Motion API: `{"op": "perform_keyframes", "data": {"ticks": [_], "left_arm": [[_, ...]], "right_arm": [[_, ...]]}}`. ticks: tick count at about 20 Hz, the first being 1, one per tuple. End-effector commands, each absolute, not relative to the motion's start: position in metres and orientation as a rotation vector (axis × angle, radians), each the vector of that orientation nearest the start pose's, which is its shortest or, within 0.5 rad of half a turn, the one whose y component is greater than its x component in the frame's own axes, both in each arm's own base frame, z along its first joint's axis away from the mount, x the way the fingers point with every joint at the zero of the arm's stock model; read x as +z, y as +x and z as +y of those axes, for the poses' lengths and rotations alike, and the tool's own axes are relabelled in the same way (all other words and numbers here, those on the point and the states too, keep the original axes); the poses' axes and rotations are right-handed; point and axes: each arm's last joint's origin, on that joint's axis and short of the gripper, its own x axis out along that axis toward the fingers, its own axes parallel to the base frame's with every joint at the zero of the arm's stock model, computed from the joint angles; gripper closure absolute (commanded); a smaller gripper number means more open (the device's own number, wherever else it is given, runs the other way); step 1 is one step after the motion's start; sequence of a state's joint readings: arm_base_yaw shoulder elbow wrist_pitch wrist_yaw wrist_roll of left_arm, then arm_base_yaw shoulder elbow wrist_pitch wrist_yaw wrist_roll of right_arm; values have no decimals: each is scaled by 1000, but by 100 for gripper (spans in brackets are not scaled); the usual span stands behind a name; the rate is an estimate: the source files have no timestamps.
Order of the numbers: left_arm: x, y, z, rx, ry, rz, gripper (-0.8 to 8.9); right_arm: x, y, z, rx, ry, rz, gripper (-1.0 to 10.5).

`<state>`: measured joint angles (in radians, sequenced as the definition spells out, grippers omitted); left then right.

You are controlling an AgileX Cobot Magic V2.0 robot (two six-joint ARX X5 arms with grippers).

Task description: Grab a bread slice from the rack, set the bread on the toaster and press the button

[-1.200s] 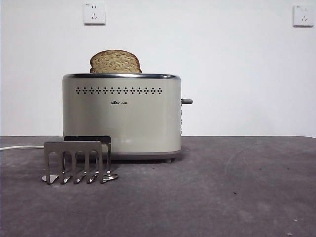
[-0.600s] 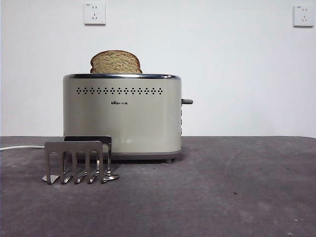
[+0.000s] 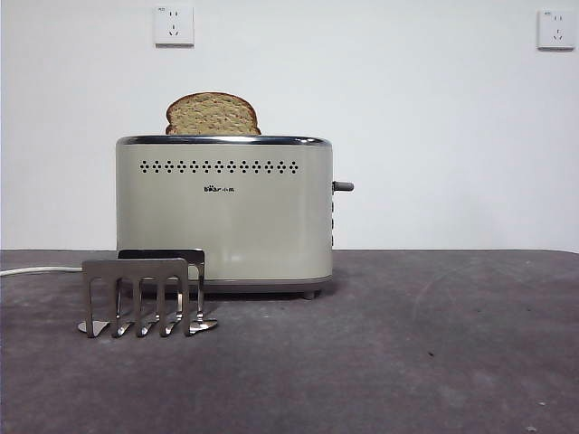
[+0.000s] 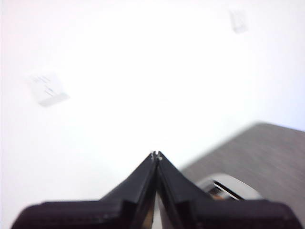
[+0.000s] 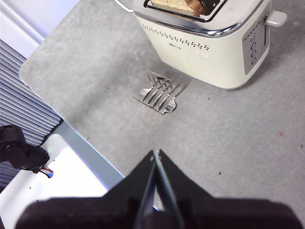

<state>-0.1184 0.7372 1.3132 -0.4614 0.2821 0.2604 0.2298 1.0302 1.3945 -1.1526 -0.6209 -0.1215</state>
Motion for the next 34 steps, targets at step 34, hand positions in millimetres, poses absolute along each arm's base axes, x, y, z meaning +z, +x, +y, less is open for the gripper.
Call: {"op": "perform_keyframes", "data": {"ticks": [34], "left_arm": [[148, 96, -6, -177, 33, 167, 816]], "right_arm": [[407, 149, 52, 855, 43, 745, 946]]}}
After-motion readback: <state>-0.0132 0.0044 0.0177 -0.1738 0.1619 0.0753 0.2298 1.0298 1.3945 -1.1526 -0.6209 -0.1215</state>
